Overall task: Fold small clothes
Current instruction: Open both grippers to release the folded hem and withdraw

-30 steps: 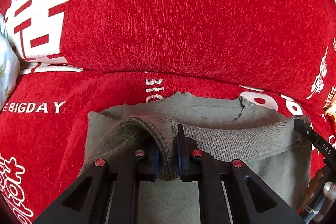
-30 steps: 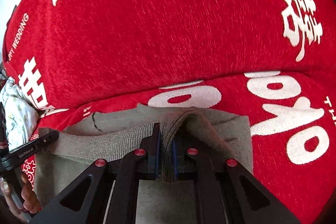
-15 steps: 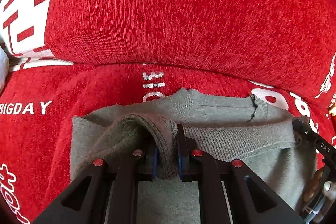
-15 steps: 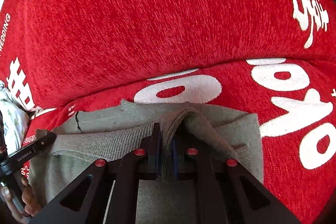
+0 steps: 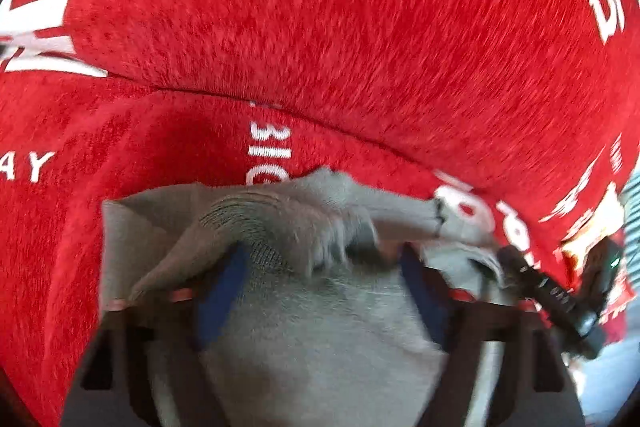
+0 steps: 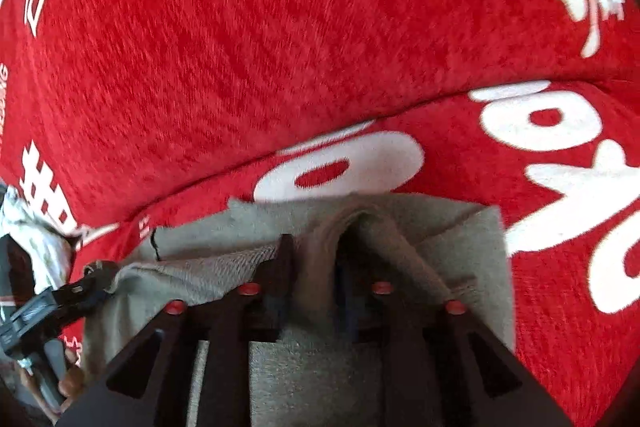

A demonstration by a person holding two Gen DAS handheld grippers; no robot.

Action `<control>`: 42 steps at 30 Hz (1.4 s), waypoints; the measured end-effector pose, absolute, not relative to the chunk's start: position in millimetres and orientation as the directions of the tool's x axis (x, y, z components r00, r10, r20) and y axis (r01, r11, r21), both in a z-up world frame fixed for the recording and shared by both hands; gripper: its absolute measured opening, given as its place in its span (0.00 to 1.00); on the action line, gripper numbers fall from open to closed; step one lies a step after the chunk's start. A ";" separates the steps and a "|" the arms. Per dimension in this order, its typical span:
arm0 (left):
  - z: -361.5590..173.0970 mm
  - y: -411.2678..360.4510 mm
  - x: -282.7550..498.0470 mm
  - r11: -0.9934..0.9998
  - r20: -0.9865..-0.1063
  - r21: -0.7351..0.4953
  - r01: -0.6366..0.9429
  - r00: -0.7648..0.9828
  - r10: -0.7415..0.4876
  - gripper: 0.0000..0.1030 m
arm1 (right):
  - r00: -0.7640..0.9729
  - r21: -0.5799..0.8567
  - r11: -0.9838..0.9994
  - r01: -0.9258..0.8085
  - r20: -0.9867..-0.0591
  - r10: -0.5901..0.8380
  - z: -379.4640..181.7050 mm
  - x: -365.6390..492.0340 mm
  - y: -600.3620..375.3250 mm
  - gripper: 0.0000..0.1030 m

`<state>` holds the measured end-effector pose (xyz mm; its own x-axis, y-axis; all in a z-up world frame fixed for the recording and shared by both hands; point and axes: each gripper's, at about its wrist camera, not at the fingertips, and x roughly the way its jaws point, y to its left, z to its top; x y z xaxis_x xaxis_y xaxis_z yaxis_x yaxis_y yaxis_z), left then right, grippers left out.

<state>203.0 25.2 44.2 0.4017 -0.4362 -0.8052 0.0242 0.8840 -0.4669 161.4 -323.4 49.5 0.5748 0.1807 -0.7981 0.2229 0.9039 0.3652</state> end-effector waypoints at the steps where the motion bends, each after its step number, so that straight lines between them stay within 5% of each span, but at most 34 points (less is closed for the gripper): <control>1: 52.1 28.5 198.5 0.872 -0.778 -0.488 0.033 0.437 -0.451 0.90 | 0.601 0.355 0.908 0.224 -0.783 0.158 55.6 158.1 -321.5 0.62; 2: 60.6 29.1 193.5 0.870 -0.756 -0.491 0.052 0.470 -0.455 0.90 | 0.630 0.347 0.911 0.223 -0.764 0.137 62.0 153.9 -319.0 0.84; 3: 66.3 26.2 190.2 0.870 -0.748 -0.487 0.076 0.478 -0.460 0.90 | 0.664 0.344 0.915 0.212 -0.738 0.124 68.6 148.7 -315.2 0.87; 6: 68.7 6.7 189.5 0.890 -0.767 -0.438 0.125 0.466 -0.442 0.90 | 0.662 0.311 0.945 0.097 -0.730 0.172 76.5 149.0 -288.4 0.87; 12: 20.3 -32.5 205.3 0.995 -0.896 -0.055 0.088 0.436 -0.088 0.90 | 0.514 0.057 0.998 -0.013 -0.856 0.055 44.4 179.8 -243.5 0.87; 19: 35.3 12.0 188.7 0.990 -0.882 -0.144 0.000 0.454 -0.128 0.90 | 0.467 -0.067 0.966 0.248 -0.866 -0.180 46.1 171.5 -300.4 0.83; 24: 57.6 -6.1 139.0 0.981 -0.850 -0.183 0.067 0.491 -0.192 0.90 | 0.569 0.084 0.993 0.088 -0.822 0.019 63.0 117.9 -266.3 0.83; 27: 54.0 -27.4 94.7 0.988 -0.844 -0.082 0.130 0.518 -0.139 0.90 | 0.573 0.079 0.996 -0.034 -0.816 0.084 55.3 84.0 -230.0 0.83; 30: 38.3 -26.2 60.2 0.990 -0.842 -0.021 0.138 0.532 -0.092 0.92 | 0.598 -0.044 0.996 -0.075 -0.802 0.009 42.7 53.0 -221.5 0.85; 36: 44.1 -1.1 -6.3 0.988 -0.821 -0.011 0.152 0.562 -0.095 0.92 | 0.606 -0.021 1.000 -0.018 -0.796 -0.006 39.7 -9.4 -256.7 0.88; 42: 50.7 52.3 -56.5 0.988 -0.798 -0.153 0.012 0.588 -0.131 0.92 | 0.628 0.008 0.999 0.044 -0.778 -0.021 62.2 -54.9 -260.3 0.88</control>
